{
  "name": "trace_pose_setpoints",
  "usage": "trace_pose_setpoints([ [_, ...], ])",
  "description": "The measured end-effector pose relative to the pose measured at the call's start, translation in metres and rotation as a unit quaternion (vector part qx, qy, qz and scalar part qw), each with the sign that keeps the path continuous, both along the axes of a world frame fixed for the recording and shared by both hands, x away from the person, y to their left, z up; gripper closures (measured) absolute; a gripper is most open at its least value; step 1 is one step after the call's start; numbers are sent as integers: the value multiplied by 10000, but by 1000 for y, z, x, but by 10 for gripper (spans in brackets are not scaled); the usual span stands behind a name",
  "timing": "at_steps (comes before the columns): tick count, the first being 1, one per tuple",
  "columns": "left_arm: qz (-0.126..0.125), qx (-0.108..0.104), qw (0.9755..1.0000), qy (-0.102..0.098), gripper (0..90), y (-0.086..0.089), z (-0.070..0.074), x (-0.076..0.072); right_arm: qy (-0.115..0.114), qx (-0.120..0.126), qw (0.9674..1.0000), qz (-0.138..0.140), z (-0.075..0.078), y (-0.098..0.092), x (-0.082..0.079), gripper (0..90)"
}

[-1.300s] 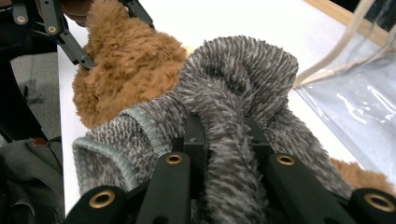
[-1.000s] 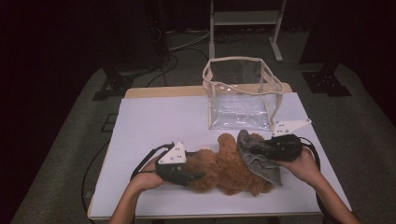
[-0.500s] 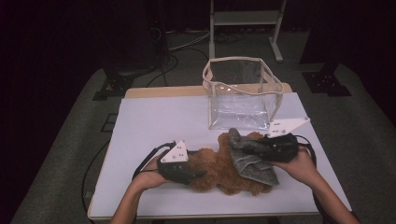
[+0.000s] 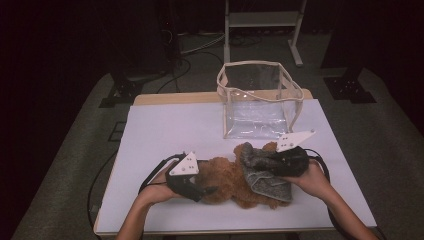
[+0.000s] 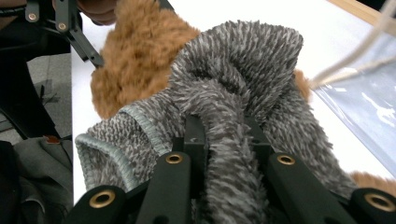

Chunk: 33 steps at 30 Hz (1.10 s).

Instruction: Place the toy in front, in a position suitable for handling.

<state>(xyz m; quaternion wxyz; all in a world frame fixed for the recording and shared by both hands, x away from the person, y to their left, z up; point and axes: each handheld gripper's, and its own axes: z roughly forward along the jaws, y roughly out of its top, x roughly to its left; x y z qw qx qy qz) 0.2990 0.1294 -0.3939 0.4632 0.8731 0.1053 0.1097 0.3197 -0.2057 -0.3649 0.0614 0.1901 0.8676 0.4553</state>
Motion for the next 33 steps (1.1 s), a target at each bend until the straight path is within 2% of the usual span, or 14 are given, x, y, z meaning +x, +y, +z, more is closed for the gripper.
trace_pose_setpoints([
  [6,66,-165,9996,204,178,11,-8,7,45,-61,9998,-190,-4,-16,-1,764],
  [8,42,-329,9989,319,243,14,-13,9,96,-49,9997,-237,-3,-19,-1,764],
  [10,45,-349,9989,323,307,13,-13,9,89,-49,9997,-243,-1,-19,-1,764],
  [11,59,-350,9989,299,320,11,-13,9,-10,-54,9998,-216,9,-14,-2,765],
  [12,73,-339,9990,288,320,9,-12,10,-10,-54,9998,-216,9,-14,-2,765],
  [13,74,-347,9990,263,327,5,-11,10,-111,-52,9999,-103,18,-5,-3,765],
  [14,74,-347,9990,263,330,5,-11,10,-111,-52,9999,-103,18,-5,-3,765],
  [15,14,-323,9993,189,334,-1,-8,10,-186,-80,9998,59,27,11,-2,764],
  [17,-35,-266,9996,118,336,-7,-5,9,-264,-143,9994,171,32,25,0,763],
  [20,-86,-237,9997,66,338,-11,-3,9,-302,-191,9989,302,34,40,3,763],
  [23,-173,-222,9996,-18,340,-18,0,8,-336,-178,9980,510,36,66,8,765],
  [25,-185,-192,9996,-52,341,-19,1,8,-374,-226,9975,564,37,73,8,765],
  [30,-211,-138,9997,-50,341,-20,-1,7,-324,-340,9974,553,34,68,11,764],
  [33,-189,-172,9997,5,336,-19,-4,8,-311,-561,9974,320,26,50,13,764],
])
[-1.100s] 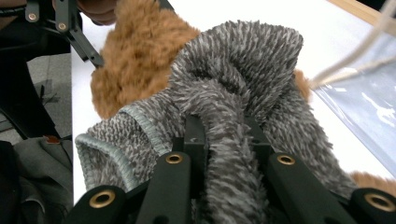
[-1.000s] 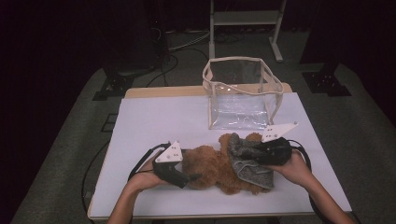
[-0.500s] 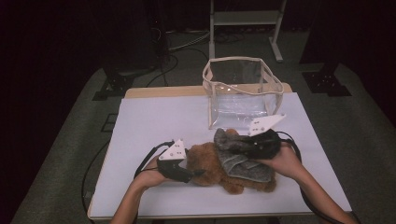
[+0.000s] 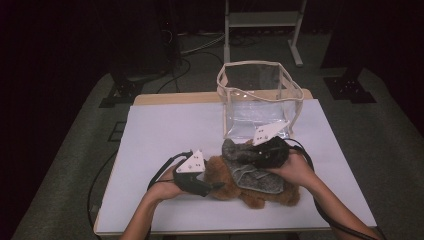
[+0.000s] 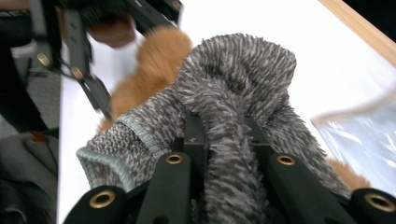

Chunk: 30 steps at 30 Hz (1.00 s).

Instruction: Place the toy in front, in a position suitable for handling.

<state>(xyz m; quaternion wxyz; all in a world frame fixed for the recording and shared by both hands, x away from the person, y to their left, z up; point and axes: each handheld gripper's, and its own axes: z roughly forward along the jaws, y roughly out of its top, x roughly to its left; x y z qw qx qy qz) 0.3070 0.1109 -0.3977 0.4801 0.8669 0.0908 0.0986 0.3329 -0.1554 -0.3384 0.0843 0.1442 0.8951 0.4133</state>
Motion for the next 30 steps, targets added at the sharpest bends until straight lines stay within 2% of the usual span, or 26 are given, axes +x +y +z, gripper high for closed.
trace_pose_setpoints([
  [3,27,-44,10000,57,321,3,-3,2,27,-5,10000,-87,-5,-10,2,765],
  [4,47,-129,9998,117,301,6,-6,4,80,-4,9999,-137,-11,-17,3,766],
  [7,64,-280,9995,157,257,10,-9,6,172,66,9997,-181,-17,-23,2,768],
  [11,122,-334,9991,234,192,16,-15,9,178,64,9995,-259,-20,-28,1,770],
  [15,111,-392,9979,502,128,21,-31,14,229,106,9992,-325,-23,-35,0,771],
  [18,85,-403,9975,583,111,21,-37,16,254,127,9990,-339,-25,-38,-1,773],
  [20,80,-536,9959,726,93,21,-42,19,301,163,9987,-367,-27,-40,-1,774],
  [23,56,-550,9950,837,72,18,-46,21,324,153,9987,-369,-27,-41,0,776],
  [27,25,-439,9953,862,64,9,-53,22,322,76,9988,-355,-26,-41,-1,776],
  [29,30,-504,9954,813,146,7,-52,22,327,75,9988,-358,-26,-41,-1,776],
  [30,82,-582,9952,782,146,8,-50,22,350,81,9987,-361,-26,-41,-1,776],
])
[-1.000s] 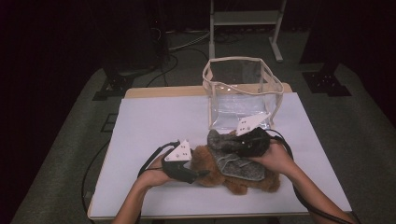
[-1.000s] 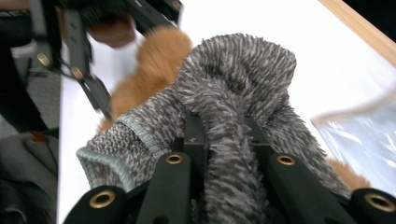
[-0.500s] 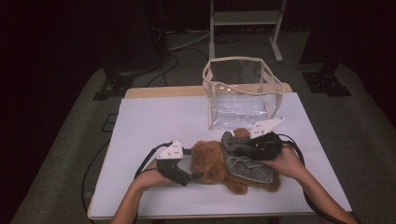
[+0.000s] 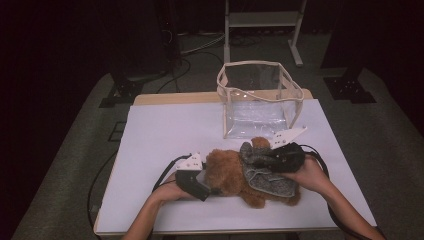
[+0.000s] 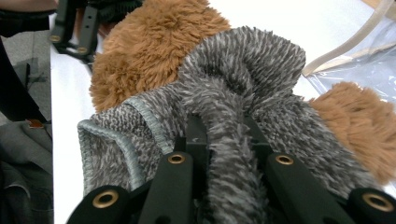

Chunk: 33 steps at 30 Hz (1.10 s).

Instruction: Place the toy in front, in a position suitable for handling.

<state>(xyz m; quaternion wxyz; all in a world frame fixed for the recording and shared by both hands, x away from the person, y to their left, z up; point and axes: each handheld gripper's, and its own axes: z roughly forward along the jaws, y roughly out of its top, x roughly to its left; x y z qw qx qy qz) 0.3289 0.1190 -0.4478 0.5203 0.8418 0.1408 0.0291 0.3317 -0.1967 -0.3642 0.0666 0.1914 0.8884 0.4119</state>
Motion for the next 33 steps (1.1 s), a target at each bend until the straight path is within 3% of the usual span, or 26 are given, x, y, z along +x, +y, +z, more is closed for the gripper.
trace_pose_setpoints([
  [3,97,-100,9991,-397,311,2,13,-4,61,186,9998,35,0,0,0,776],
  [5,123,-113,9986,-509,332,1,18,-5,63,222,9997,28,1,1,0,776],
  [12,128,-78,9963,-843,346,8,65,-3,0,592,9982,84,20,9,-2,779],
  [15,212,11,9936,-1109,356,16,97,-3,-85,1023,9946,144,36,14,0,780],
  [16,212,11,9936,-1109,359,16,97,-3,-85,1023,9946,144,36,14,0,780],
  [17,246,61,9920,-1233,361,21,113,-4,-87,1211,9925,161,40,17,2,780],
  [18,246,61,9920,-1233,363,21,113,-4,-93,1298,9914,171,41,18,3,780],
  [19,260,75,9907,-1332,363,24,121,-4,-93,1298,9914,171,41,18,3,780],
  [24,236,134,9870,-1587,367,33,155,-8,-108,1709,9847,312,54,27,3,780],
  [26,126,258,9865,-1614,366,33,163,-11,-98,1735,9841,373,54,26,1,780],
  [29,31,333,9871,-1564,361,27,159,-12,-59,1668,9853,366,51,21,0,779],
  [33,-37,44,9894,-1453,359,14,153,-10,-91,1692,9852,250,57,-1,1,778],
])
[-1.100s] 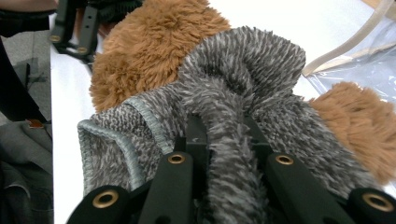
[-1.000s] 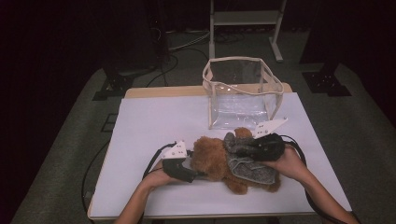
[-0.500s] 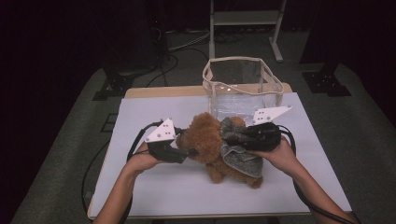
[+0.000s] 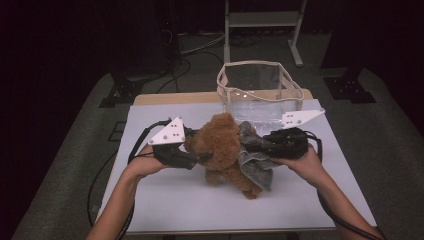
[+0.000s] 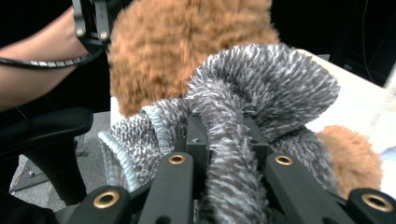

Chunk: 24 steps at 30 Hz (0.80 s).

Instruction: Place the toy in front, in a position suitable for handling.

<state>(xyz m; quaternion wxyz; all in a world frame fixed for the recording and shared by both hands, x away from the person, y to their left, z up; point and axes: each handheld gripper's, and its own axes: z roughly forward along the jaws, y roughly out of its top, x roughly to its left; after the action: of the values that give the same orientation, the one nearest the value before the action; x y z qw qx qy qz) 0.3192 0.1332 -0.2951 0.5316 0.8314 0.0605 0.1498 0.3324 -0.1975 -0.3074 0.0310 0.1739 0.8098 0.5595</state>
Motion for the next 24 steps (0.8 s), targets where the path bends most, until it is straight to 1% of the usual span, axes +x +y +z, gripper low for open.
trace_pose_setpoints([
  [1,-30,-2,10000,-34,358,-6,0,1,-5,-5,10000,-5,4,-4,0,777],
  [2,-56,13,10000,-66,356,-11,1,1,-44,-8,10000,-15,11,-10,1,777],
  [4,-122,-7,9999,-91,355,-23,3,2,-62,89,9999,44,27,-18,2,776],
  [5,-172,66,9997,-135,354,-33,6,3,-151,30,9998,102,41,-20,2,775],
  [6,-172,66,9997,-135,354,-33,6,3,-151,30,9998,102,41,-20,2,775],
  [7,-200,119,9996,-185,354,-41,8,4,-197,0,9997,147,50,-20,2,775],
  [10,-329,183,9989,-266,353,-56,13,5,-408,-220,9986,255,75,-12,3,775],
  [11,-415,191,9985,-305,353,-66,15,4,-526,-424,9971,337,85,-5,4,774],
  [12,-415,191,9985,-305,353,-66,15,4,-526,-424,9971,337,85,-5,4,774],
  [14,-490,198,9981,-313,353,-74,17,3,-675,-710,9943,417,95,4,5,773],
  [15,-506,240,9979,-338,352,-77,17,2,-738,-903,9922,433,98,7,6,773],
  [16,-488,253,9979,-339,349,-79,17,2,-819,-1173,9888,422,99,10,7,773],
  [17,-468,260,9980,-342,334,-80,16,3,-848,-1310,9870,377,98,10,7,773],
  [19,-451,266,9982,-304,301,-81,14,4,-830,-1434,9855,353,94,8,5,774],
  [20,-451,251,9983,-287,301,-81,13,4,-830,-1434,9855,353,94,8,5,774],
  [21,-429,192,9986,-243,248,-80,12,5,-779,-1407,9864,337,87,3,4,775],
  [23,-411,68,9990,-140,233,-79,11,5,-756,-1382,9870,326,85,1,4,775],
  [24,-412,-8,9991,-97,227,-77,11,5,-715,-1316,9882,316,83,-2,4,775],
])
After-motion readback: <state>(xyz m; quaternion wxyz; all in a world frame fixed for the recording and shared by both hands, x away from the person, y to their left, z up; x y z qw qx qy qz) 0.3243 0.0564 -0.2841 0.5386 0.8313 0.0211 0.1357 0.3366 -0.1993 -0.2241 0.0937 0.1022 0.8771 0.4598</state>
